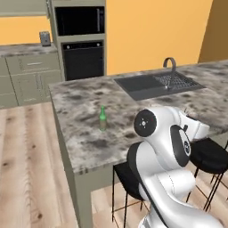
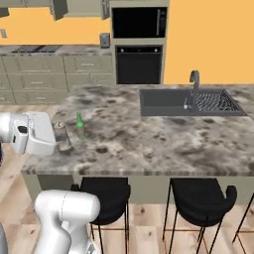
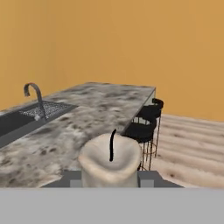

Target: Get the candle and the beer from the cabinet and move them to the dining counter.

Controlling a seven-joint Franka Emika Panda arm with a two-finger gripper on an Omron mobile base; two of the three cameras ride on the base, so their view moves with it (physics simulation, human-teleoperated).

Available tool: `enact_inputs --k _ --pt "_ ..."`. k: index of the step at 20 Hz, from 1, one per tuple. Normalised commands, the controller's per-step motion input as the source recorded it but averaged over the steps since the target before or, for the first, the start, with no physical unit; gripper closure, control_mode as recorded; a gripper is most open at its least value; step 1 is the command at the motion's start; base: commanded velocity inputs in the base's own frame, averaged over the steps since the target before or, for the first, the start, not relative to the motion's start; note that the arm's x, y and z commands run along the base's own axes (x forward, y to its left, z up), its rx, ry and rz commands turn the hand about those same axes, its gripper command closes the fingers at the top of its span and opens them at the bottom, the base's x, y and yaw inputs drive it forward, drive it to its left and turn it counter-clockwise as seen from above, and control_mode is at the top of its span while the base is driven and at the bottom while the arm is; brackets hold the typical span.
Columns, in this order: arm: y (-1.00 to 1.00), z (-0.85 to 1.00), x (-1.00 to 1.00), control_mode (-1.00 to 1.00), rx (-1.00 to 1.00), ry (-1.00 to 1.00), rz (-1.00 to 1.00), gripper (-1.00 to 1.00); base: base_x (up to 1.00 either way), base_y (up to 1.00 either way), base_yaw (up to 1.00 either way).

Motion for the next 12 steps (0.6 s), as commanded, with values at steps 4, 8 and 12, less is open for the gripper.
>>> enact_inputs --k 4,8,12 --pt "0.00 0.00 0.00 1.00 0.00 0.00 0.00 1.00 0.32 -0.48 0.48" --pt "0.00 0.00 0.00 1.00 0.00 0.00 0.00 1.00 0.48 -0.40 0.39" --pt "0.00 0.00 0.00 1.00 0.00 0.00 0.00 1.00 0.28 0.00 0.02"
